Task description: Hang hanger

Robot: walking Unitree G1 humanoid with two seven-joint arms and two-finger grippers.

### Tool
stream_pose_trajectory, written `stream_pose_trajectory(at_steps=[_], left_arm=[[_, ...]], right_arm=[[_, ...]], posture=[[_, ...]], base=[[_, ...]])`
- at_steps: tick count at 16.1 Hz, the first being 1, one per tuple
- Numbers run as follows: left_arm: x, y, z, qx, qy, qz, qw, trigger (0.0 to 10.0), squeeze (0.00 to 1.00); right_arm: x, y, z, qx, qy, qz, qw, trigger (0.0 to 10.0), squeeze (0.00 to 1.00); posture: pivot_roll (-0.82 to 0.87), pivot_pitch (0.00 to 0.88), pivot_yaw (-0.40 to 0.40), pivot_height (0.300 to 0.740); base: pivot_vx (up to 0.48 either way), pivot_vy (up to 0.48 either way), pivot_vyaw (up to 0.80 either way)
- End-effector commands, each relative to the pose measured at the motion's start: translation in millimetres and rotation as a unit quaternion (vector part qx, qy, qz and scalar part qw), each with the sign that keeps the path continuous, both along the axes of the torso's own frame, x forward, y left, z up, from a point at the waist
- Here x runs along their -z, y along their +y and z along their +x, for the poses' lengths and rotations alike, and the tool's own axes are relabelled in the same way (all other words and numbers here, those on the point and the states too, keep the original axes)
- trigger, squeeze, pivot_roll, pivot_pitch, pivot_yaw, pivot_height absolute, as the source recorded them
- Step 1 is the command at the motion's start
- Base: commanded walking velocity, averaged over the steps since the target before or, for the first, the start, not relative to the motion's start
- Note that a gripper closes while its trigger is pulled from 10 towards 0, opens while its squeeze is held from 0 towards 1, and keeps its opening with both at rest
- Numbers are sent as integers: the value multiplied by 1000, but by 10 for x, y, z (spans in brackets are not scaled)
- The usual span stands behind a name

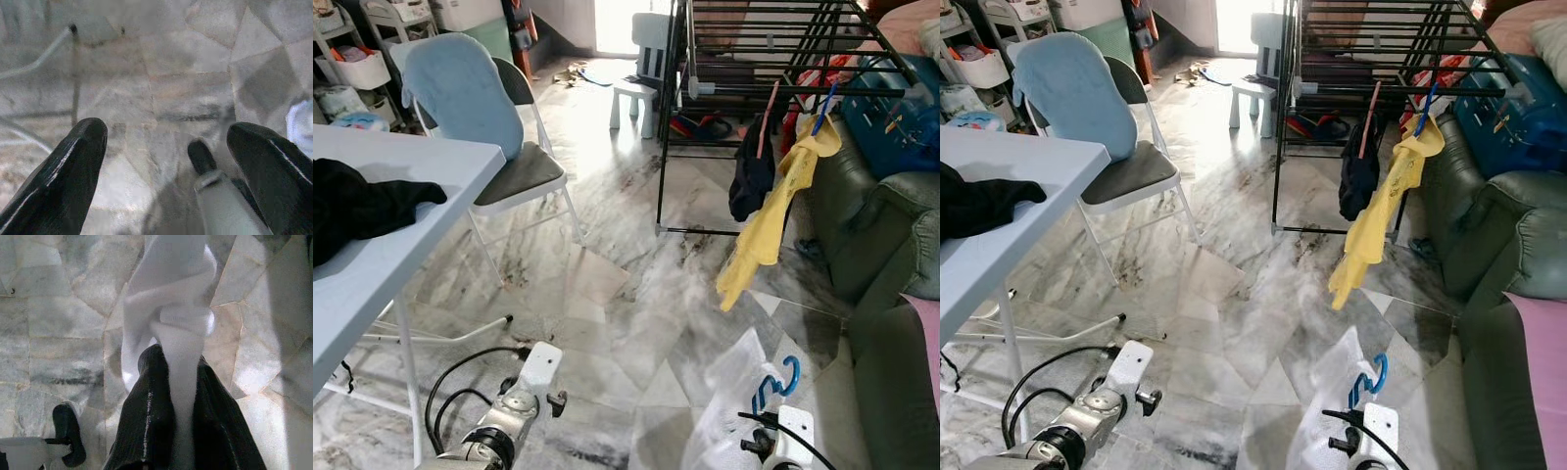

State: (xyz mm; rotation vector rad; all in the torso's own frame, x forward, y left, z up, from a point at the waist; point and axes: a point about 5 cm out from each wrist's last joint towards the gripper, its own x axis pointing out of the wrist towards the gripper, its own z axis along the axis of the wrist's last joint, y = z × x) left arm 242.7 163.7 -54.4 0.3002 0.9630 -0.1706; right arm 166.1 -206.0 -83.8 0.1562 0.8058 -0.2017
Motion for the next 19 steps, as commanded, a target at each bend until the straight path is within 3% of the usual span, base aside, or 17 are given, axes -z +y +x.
stream_pose_trajectory(at_steps=[1,6,9,13,17,19], left_arm=[[59,57,-95,-21,28,-3,999,10000,0],[63,282,-140,-68,26,24,997,10000,0],[113,480,-280,-78,45,38,995,10000,0],[161,460,-361,-68,64,21,995,10000,0],[120,284,-245,-95,65,-48,992,10000,0],[106,233,-212,-90,65,-58,992,10000,0]], right_arm=[[-20,-19,32,-1,-7,1,1000,10000,0],[-39,28,106,-28,-5,4,1000,10000,0],[-46,84,154,-36,-3,11,999,10000,0],[-27,117,156,4,9,39,999,10000,0],[39,24,13,57,43,50,996,10000,0],[65,-20,-61,71,55,52,995,10000,0]], posture=[[-17,0,-1,740],[41,0,-38,740],[79,0,-56,740],[89,0,-57,740],[64,0,-44,740],[53,0,-37,740]], base=[[0,0,0],[0,0,0],[0,0,0],[0,0,0],[0,0,0],[0,0,0]])
